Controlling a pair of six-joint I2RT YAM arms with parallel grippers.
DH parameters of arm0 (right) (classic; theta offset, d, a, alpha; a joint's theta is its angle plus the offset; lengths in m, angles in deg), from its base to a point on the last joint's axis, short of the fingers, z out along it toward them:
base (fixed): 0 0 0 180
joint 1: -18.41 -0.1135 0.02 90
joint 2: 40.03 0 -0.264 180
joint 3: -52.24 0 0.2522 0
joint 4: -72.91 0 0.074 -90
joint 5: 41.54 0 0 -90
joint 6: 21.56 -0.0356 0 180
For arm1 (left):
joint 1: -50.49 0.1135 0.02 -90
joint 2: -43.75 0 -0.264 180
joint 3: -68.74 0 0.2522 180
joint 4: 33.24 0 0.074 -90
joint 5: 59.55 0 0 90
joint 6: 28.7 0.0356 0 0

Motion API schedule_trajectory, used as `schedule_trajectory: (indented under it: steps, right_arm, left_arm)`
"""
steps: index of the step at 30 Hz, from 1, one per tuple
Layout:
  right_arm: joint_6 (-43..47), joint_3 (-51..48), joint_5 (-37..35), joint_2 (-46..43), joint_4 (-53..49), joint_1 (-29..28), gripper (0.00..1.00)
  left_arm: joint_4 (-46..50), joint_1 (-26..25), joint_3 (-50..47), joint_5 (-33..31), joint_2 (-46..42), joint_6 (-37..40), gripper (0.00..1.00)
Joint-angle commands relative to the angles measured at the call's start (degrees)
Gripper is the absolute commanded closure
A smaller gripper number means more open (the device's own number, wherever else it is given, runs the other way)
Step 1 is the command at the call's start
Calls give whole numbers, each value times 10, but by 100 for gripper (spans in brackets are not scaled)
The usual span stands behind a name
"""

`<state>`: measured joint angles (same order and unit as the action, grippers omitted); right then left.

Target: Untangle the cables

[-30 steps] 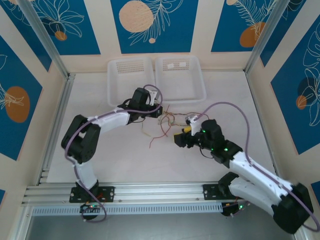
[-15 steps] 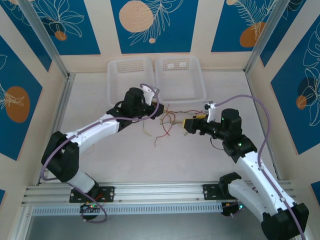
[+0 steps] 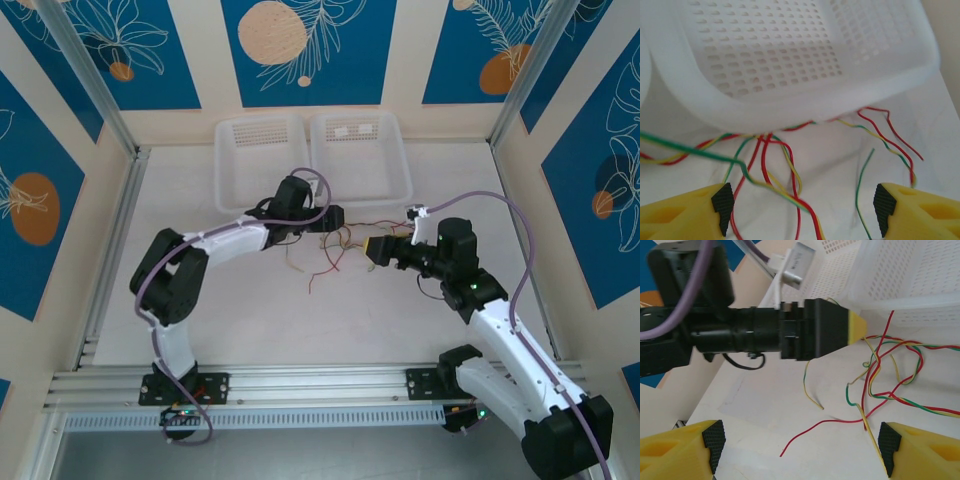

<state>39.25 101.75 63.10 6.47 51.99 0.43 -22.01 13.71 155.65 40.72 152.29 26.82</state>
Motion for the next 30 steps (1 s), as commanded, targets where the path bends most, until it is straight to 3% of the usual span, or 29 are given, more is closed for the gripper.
schedule_trajectory:
  steps: [1, 5, 10, 15, 18, 24, 30]
  right_arm:
    - [-7, -6, 2, -28, 6, 3, 17]
    - [-2, -8, 1, -53, -4, 3, 17]
    - [3, -5, -2, -73, -20, 4, 17]
    - [3, -6, -2, -75, -19, 5, 16]
    - [3, -7, -2, -74, -16, 6, 16]
    - [-1, -9, -15, -70, -15, 7, 16]
    - [-36, 6, -54, -27, -29, 12, 16]
  left_arm:
    - [4, 5, 40, -29, 32, -9, 24]
    - [10, 5, 56, -49, 58, -6, 36]
    - [9, 5, 53, -61, 65, 5, 76]
    - [20, 4, 54, -69, 46, 22, 84]
    - [37, 5, 59, -74, 28, 32, 100]
    - [57, -4, 61, -69, -20, 46, 100]
    - [39, -20, 12, -17, -110, 72, 100]
